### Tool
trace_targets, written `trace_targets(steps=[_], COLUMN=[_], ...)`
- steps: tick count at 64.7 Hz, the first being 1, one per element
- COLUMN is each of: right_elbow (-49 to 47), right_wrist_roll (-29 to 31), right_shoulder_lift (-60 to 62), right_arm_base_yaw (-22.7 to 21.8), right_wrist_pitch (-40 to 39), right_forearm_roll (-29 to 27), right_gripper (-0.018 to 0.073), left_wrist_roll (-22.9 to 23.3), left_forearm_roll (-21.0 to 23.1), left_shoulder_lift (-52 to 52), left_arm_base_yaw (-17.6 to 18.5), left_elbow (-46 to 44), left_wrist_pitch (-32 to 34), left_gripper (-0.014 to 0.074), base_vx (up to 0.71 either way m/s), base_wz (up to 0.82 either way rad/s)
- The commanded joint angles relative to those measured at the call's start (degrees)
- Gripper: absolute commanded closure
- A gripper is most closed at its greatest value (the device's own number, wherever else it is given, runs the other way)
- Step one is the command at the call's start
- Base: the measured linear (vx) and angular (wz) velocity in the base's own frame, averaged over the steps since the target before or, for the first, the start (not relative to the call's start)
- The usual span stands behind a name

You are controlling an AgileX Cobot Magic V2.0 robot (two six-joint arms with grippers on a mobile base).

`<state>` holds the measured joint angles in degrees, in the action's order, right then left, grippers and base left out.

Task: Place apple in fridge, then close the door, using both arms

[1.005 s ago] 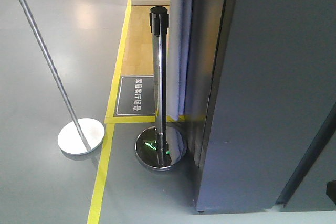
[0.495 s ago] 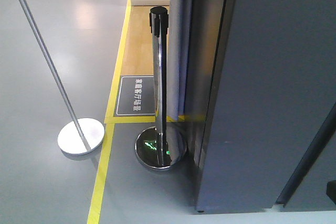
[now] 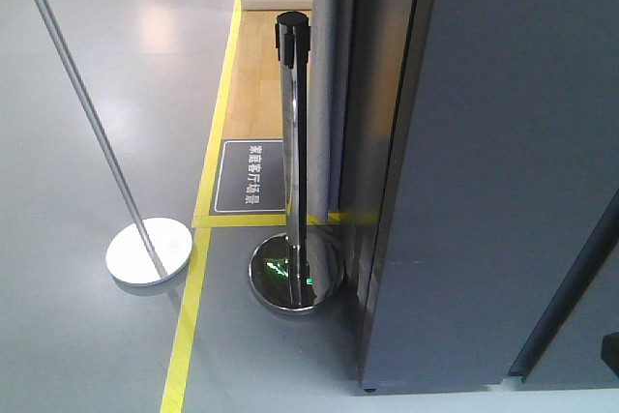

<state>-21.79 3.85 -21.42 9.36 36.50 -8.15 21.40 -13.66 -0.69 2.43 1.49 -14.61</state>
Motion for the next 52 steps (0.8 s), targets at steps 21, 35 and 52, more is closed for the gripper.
trace_targets(steps=[21, 35, 52], right_elbow=[-1.46, -1.46, -1.23], right_wrist_roll=[0.57, 0.57, 0.63], right_shoulder_lift=[-0.34, -0.34, -0.34], right_arm_base_yaw=[-0.02, -0.02, -0.02], right_wrist_pitch=[-3.62, -3.62, -3.89], right_forearm_roll=[-0.05, -0.05, 0.29], right_gripper=[0.0568, 0.0568, 0.0568], left_wrist_roll=[0.54, 0.45, 0.45], left_forearm_roll=[-0.28, -0.28, -0.28], left_shoulder_lift=[-0.81, -0.81, -0.81], left_arm_base_yaw=[0.38, 0.38, 0.38], left_elbow=[1.21, 1.21, 1.21], left_wrist_pitch=[3.58, 3.59, 3.59], left_gripper=[0.0601, 0.0601, 0.0601], base_vx=[0.00, 0.00, 0.00], base_wz=[0.00, 0.00, 0.00])
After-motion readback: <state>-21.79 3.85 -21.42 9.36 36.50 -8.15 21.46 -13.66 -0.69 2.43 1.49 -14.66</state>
